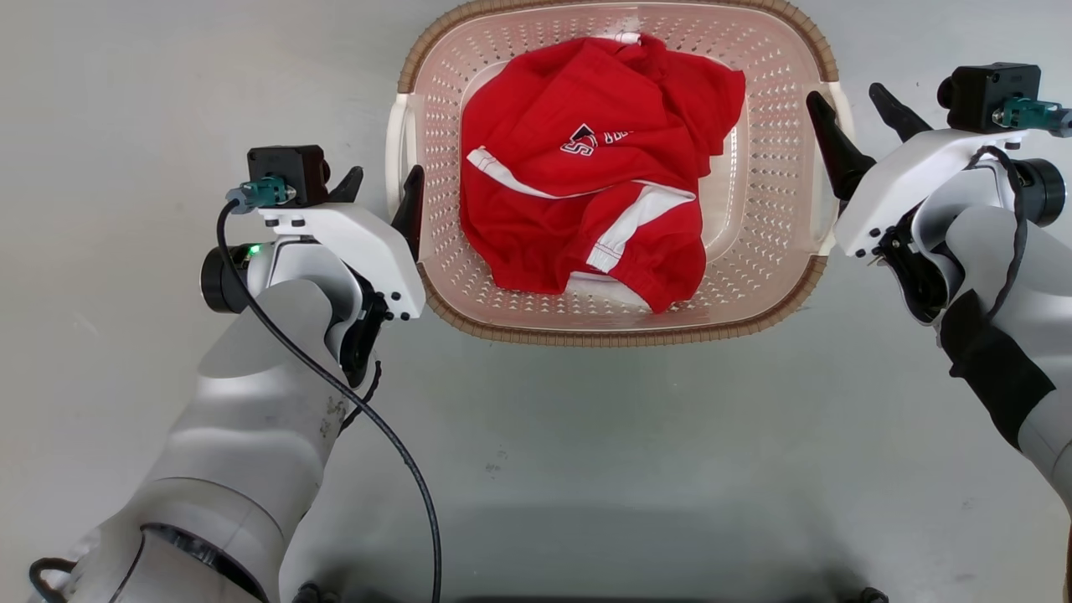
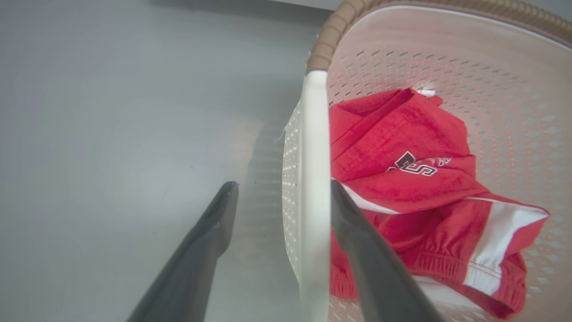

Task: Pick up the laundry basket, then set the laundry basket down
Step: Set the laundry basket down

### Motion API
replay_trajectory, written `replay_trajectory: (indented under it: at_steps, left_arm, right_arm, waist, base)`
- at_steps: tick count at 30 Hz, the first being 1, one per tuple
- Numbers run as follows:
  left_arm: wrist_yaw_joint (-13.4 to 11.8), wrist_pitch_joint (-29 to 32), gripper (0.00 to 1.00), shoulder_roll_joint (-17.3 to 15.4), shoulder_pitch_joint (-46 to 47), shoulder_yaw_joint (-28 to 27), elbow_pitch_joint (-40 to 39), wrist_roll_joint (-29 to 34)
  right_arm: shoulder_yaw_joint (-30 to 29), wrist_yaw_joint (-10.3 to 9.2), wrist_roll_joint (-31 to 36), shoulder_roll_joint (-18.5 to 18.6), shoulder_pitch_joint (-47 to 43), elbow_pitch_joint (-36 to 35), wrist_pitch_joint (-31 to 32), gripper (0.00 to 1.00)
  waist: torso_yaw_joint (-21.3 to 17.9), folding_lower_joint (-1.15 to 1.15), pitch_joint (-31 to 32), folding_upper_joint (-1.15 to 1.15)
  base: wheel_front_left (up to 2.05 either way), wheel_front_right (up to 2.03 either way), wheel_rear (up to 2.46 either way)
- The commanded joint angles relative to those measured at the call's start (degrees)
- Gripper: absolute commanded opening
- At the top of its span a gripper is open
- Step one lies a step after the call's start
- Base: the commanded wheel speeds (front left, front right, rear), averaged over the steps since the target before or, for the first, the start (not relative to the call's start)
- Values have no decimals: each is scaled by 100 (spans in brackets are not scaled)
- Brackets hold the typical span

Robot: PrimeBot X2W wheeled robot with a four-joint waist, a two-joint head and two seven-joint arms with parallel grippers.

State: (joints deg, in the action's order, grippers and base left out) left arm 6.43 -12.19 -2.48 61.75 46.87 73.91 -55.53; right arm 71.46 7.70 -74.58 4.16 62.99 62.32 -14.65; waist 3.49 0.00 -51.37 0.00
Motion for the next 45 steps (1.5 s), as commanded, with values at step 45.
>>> replay_trajectory:
  at_steps: [45]
  left_arm:
    - [-47, -277, 100, -381, -1505, -8, -68, 58]
  right_arm:
    - [-796, -21, 876, 349, -1228, -560, -34, 100]
  waist:
    - [256, 0, 2701, 0]
  base:
    - [0, 0, 0]
